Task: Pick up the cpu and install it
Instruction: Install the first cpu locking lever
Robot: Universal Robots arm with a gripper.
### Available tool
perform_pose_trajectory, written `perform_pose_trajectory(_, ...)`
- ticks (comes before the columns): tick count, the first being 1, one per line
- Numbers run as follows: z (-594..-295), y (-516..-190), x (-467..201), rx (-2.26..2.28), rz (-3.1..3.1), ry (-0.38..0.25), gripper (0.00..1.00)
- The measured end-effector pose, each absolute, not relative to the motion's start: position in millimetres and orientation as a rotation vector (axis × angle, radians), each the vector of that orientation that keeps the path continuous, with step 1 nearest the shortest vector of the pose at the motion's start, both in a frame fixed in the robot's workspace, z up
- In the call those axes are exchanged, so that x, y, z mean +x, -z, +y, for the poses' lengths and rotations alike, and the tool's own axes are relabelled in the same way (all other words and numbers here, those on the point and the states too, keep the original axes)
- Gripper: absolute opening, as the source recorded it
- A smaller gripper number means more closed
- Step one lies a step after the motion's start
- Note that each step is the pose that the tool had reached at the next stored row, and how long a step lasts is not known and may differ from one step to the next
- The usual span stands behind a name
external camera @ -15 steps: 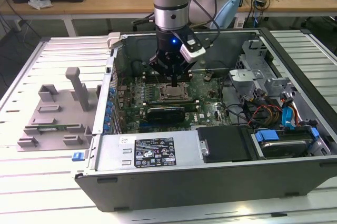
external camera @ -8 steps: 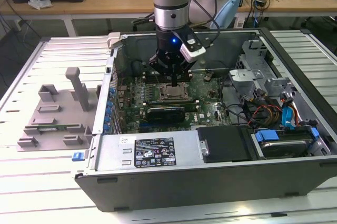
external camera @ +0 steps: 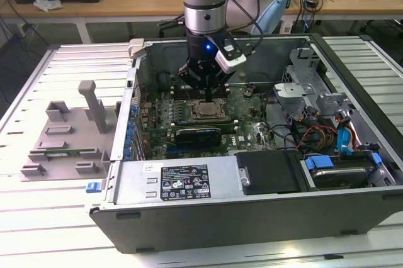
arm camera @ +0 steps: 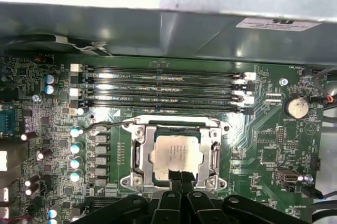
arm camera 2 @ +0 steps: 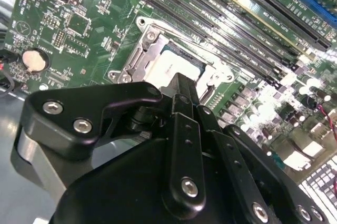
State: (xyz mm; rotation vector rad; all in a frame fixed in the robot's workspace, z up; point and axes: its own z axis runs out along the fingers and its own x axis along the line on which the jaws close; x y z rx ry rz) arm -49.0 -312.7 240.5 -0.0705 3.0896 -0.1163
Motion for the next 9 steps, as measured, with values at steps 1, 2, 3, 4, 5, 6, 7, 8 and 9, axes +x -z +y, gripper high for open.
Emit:
perform_pose_trajectory(1,-312.6,-244.2,-49.0,-0.071,3.09,0.116,0.11)
perform_pose_trajectory(2,-312.6,-246.2,-49.0,-0.071,3.09,0.116,0.11)
perform_pose_trajectory(3,-312.5,-249.3,-49.0,-0.071,3.09,0.116,0.11)
perform_pose_trajectory(4,-312.5,-252.0,-49.0,-0.071,3.09,0.116,0.11)
perform_pose_trajectory(5,-312.4,-255.2,-49.0,-0.071,3.09,0.116,0.11)
perform_pose_trajectory(6,-312.3,-261.1,-49.0,-0.071,3.09,0.116,0.11)
perform_pose_trajectory(7,-312.1,-265.1,-49.0,-0.071,3.09,0.116,0.11)
perform_pose_trajectory(8,-312.1,-266.7,-49.0,-0.071,3.09,0.117,0.11)
perform_pose_trajectory(9,-312.1,-268.6,-49.0,-0.071,3.09,0.116,0.11)
